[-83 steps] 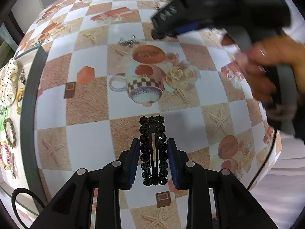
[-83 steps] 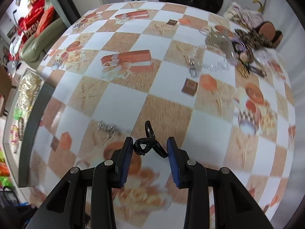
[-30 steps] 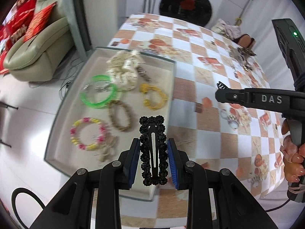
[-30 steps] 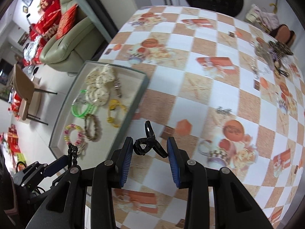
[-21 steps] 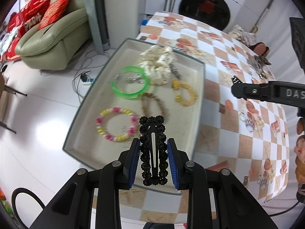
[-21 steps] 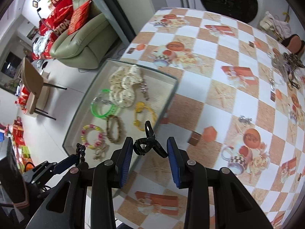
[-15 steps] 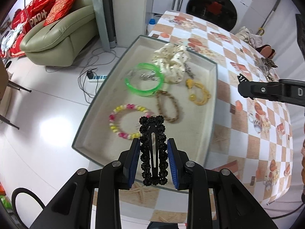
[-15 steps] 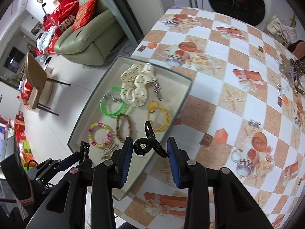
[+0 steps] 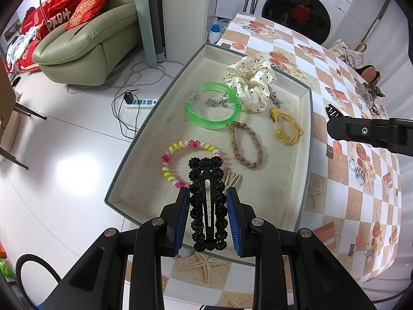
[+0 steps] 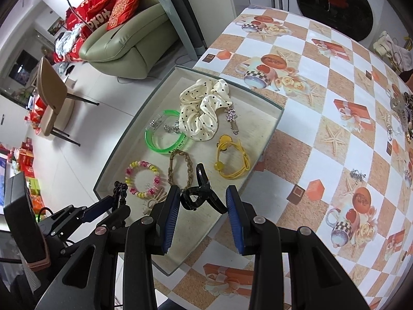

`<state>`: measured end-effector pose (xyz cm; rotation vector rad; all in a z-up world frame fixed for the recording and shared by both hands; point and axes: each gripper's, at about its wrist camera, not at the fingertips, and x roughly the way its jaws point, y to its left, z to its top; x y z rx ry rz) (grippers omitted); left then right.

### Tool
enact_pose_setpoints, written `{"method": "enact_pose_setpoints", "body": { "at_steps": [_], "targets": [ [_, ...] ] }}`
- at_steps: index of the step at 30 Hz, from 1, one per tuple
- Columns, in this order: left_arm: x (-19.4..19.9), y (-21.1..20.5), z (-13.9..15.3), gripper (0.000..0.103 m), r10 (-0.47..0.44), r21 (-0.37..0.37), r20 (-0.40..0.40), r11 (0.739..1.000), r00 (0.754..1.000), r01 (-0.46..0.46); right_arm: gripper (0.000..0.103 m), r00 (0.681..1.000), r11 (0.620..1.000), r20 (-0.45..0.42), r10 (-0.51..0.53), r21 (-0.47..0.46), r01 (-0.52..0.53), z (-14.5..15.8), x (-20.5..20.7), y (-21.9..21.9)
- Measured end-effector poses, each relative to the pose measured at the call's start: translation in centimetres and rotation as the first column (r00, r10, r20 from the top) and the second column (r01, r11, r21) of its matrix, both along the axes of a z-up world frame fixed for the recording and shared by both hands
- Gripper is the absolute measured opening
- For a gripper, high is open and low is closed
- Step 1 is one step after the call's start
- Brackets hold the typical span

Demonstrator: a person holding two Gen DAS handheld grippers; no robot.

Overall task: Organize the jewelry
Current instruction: 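Carry the black beaded clip and black claw clip over the tray with both tools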

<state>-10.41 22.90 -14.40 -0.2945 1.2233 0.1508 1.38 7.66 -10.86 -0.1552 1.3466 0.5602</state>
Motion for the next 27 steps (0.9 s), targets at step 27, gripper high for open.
{"method": "enact_pose_setpoints", "body": {
  "at_steps": [27],
  "targets": [
    [2.6,1.0,-3.2,0.034,0.013,0.020,-0.029,1.000,1.000,-0.013,0.040,0.999,0.999,-0.031,0.035,-0.029,-0.036,-4.7,1.3,2.2]
  ]
}}
